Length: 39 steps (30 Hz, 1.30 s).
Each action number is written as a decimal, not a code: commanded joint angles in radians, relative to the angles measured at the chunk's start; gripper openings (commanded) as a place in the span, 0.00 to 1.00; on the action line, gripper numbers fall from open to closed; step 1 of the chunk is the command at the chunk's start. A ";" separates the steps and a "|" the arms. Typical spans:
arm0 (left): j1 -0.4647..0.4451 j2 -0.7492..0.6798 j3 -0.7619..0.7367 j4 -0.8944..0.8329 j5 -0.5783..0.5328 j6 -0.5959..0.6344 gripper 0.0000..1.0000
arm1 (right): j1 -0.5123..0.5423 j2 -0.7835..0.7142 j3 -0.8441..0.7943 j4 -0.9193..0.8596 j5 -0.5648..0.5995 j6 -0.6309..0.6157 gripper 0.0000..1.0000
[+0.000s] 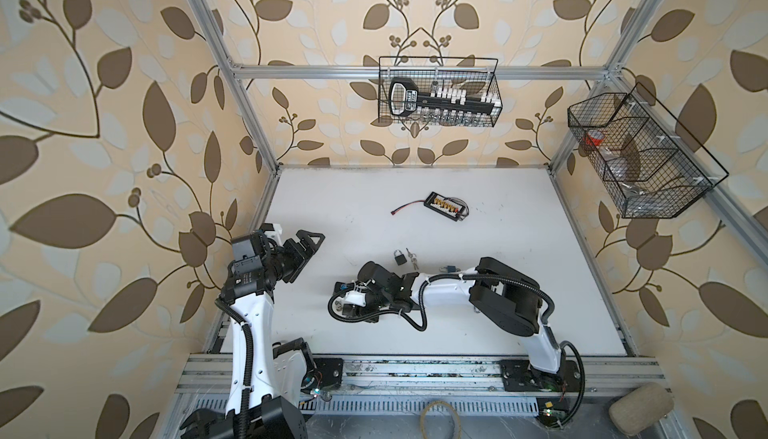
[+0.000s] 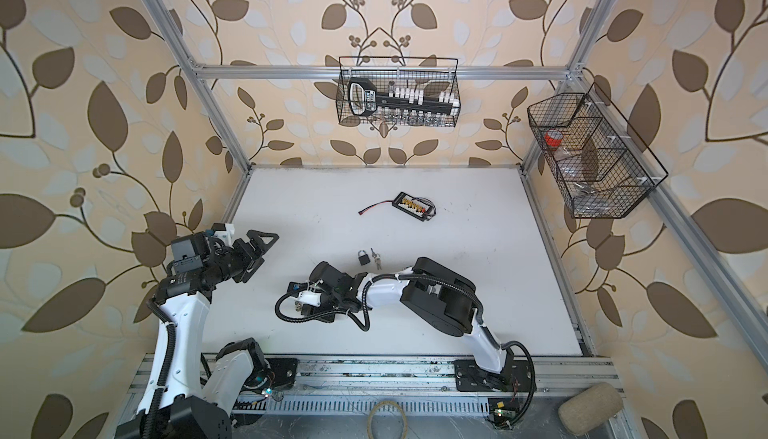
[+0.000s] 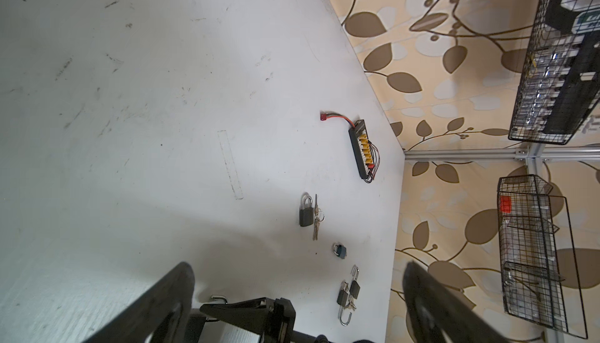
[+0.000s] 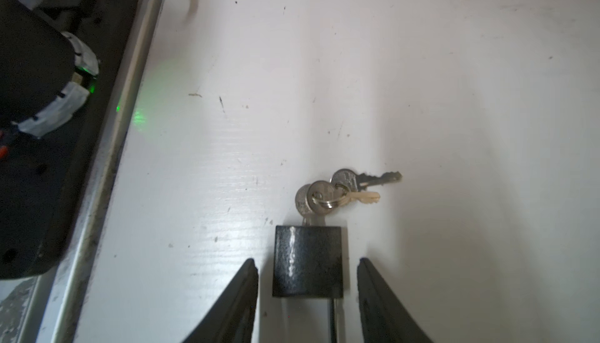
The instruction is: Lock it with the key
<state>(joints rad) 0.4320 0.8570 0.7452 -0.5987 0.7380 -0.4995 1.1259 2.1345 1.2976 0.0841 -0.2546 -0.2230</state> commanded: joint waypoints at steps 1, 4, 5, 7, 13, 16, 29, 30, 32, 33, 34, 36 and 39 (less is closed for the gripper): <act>0.017 0.007 0.054 0.022 0.064 0.025 0.99 | 0.010 0.035 0.053 -0.074 0.012 -0.028 0.50; 0.020 0.003 0.058 0.020 0.064 0.025 0.99 | 0.011 0.049 0.071 -0.093 0.014 -0.025 0.48; 0.021 0.002 0.061 0.015 0.063 0.029 0.99 | 0.010 0.055 0.076 -0.101 0.012 -0.026 0.47; 0.021 0.004 0.063 0.007 0.060 0.035 0.99 | 0.011 0.062 0.080 -0.110 0.015 -0.024 0.44; 0.021 -0.002 0.063 0.003 0.054 0.041 0.99 | 0.011 0.053 0.061 -0.106 0.032 -0.013 0.37; 0.021 -0.002 0.062 0.000 0.050 0.044 0.99 | 0.011 0.048 0.052 -0.104 0.034 -0.010 0.33; 0.021 -0.021 0.090 -0.047 0.051 0.087 0.99 | -0.011 -0.131 -0.074 -0.049 0.049 0.030 0.05; 0.021 -0.025 0.092 -0.044 0.058 0.086 0.99 | -0.020 -0.174 -0.103 -0.035 0.045 0.040 0.03; 0.021 -0.028 0.091 -0.033 0.090 0.084 0.99 | -0.038 -0.262 -0.156 -0.019 0.041 0.053 0.00; 0.019 -0.029 0.089 -0.024 0.113 0.081 0.99 | -0.047 -0.311 -0.185 -0.014 0.044 0.056 0.00; 0.018 -0.031 0.084 -0.009 0.138 0.078 0.99 | -0.057 -0.352 -0.208 -0.013 0.045 0.056 0.00; -0.002 -0.036 0.076 0.034 0.185 0.055 0.98 | -0.083 -0.449 -0.264 -0.015 0.050 0.050 0.00; -0.077 -0.057 0.079 0.073 0.183 0.046 0.96 | -0.126 -0.599 -0.331 -0.027 0.086 0.032 0.00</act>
<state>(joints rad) 0.4076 0.8303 0.7986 -0.5926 0.8547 -0.4492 1.0271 1.6474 1.0149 0.0437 -0.1986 -0.1837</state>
